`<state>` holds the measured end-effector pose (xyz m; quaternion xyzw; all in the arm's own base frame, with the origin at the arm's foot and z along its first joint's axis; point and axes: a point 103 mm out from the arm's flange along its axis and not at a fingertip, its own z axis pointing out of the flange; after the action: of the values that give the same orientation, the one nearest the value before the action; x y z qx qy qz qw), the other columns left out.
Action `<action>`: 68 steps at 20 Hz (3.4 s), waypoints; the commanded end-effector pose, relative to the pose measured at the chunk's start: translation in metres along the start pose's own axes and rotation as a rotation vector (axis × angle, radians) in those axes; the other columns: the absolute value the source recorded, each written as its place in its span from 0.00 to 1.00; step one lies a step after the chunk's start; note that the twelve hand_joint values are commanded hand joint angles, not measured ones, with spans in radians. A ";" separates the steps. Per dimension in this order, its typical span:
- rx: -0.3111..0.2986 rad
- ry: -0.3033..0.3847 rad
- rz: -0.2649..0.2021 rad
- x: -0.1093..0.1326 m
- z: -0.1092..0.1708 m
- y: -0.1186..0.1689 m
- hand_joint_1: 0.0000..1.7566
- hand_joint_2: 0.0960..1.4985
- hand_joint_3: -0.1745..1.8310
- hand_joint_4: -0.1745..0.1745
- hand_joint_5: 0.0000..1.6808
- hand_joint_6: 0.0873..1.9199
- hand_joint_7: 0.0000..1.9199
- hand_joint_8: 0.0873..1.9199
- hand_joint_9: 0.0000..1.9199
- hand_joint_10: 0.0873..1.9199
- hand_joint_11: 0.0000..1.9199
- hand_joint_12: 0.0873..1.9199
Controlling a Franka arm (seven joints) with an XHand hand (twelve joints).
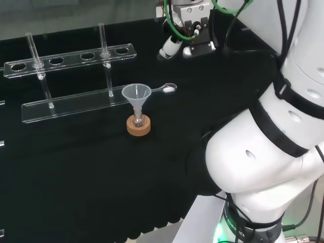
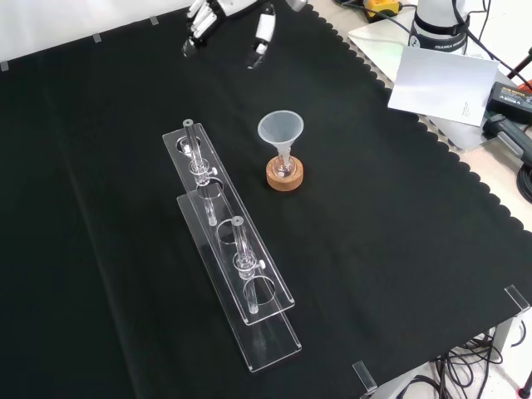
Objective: Pick up the weighing funnel.
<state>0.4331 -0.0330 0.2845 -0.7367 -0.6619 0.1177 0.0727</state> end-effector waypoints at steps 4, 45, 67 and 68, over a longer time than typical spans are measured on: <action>0.056 -0.021 -0.013 -0.059 0.039 0.081 0.53 0.40 0.33 0.44 0.27 0.00 0.24 0.31 0.35 0.23 0.22 0.68; 0.171 -0.040 -0.181 -0.027 0.158 0.166 0.53 0.33 0.37 0.47 0.33 0.00 0.26 0.31 0.37 0.23 0.20 0.68; 0.108 -0.081 -0.105 -0.028 0.170 0.176 0.53 0.32 0.38 0.50 0.40 0.01 0.27 0.32 0.39 0.23 0.21 0.68; 0.109 -0.087 -0.114 -0.030 0.172 0.177 0.53 0.32 0.38 0.50 0.40 0.01 0.27 0.32 0.39 0.23 0.21 0.68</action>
<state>0.5488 -0.0757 0.0797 -0.6986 -0.6830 0.1927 0.0914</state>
